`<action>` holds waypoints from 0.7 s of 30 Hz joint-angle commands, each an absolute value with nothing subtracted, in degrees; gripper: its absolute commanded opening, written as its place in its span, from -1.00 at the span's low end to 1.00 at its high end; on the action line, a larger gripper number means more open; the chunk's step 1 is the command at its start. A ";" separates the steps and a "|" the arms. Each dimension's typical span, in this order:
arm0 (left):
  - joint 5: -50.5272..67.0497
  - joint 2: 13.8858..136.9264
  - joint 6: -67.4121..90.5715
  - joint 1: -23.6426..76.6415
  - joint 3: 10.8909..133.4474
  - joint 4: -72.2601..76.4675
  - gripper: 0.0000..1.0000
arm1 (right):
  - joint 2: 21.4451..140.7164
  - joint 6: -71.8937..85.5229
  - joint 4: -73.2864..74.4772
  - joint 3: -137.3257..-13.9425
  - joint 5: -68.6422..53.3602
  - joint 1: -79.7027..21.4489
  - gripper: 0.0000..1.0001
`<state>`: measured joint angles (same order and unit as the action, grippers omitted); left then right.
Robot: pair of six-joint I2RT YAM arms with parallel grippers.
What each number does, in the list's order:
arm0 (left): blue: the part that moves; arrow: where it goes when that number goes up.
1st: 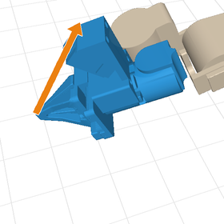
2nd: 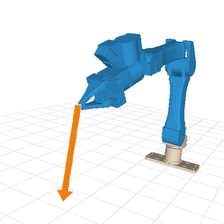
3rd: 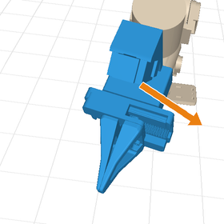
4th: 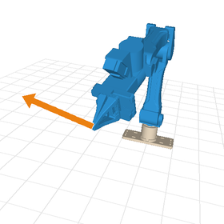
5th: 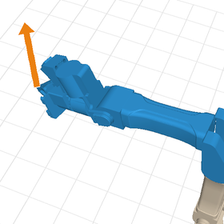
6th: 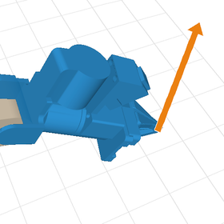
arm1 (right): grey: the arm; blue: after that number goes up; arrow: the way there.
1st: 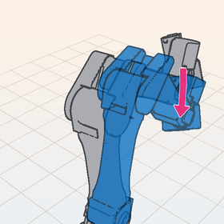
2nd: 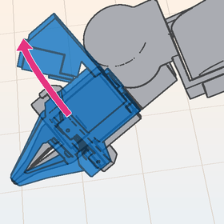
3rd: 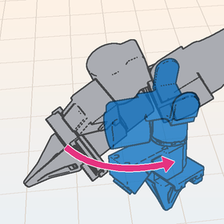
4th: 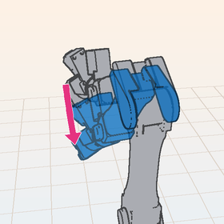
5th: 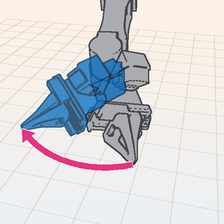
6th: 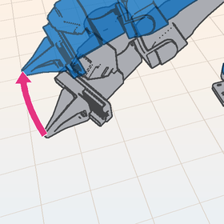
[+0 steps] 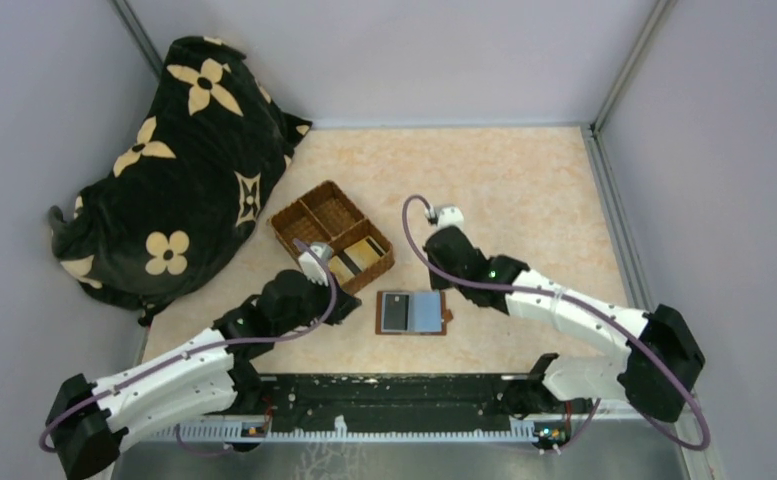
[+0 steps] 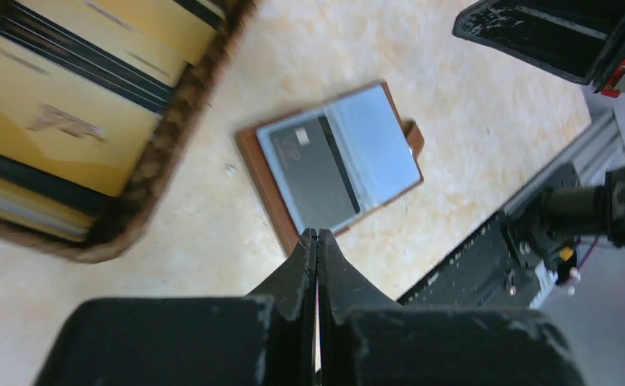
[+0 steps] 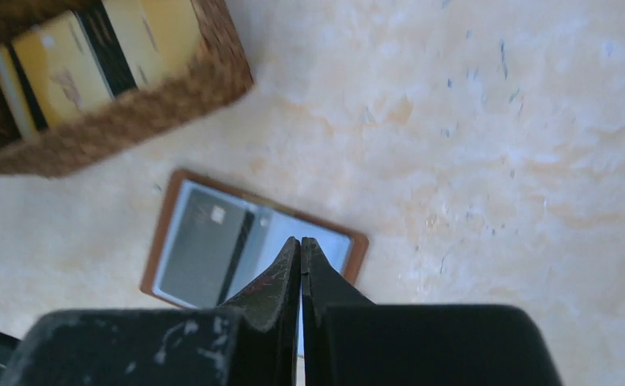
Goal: Take the credit cards out of the card holder
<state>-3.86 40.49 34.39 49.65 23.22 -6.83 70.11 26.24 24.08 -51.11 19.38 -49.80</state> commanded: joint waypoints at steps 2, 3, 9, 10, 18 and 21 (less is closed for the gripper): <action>0.15 50.84 35.55 56.33 22.56 9.07 -1.00 | 63.68 31.24 17.48 -40.63 14.41 -50.30 -1.00; -1.03 53.29 35.53 58.00 23.22 9.86 -1.00 | 62.50 31.79 15.47 -38.73 12.94 -50.30 -1.00; -5.11 66.89 37.30 60.91 26.17 11.40 -1.00 | 57.13 34.58 5.29 -30.65 5.72 -50.30 -1.00; -6.19 68.71 37.64 60.91 26.98 9.87 -1.00 | 56.87 34.86 4.07 -29.88 4.79 -50.32 -1.00; -10.04 74.73 37.60 58.20 28.56 7.59 -1.00 | 59.05 34.99 -4.31 -26.62 -2.08 -50.29 -0.90; -9.66 75.61 37.25 57.02 28.53 7.69 -1.00 | 60.26 36.24 -7.13 -25.65 -3.38 -50.32 -0.90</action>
<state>-8.29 74.50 37.45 58.52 27.11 7.27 59.00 34.37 1.13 -26.44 0.05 -50.11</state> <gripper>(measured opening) 0.005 0.047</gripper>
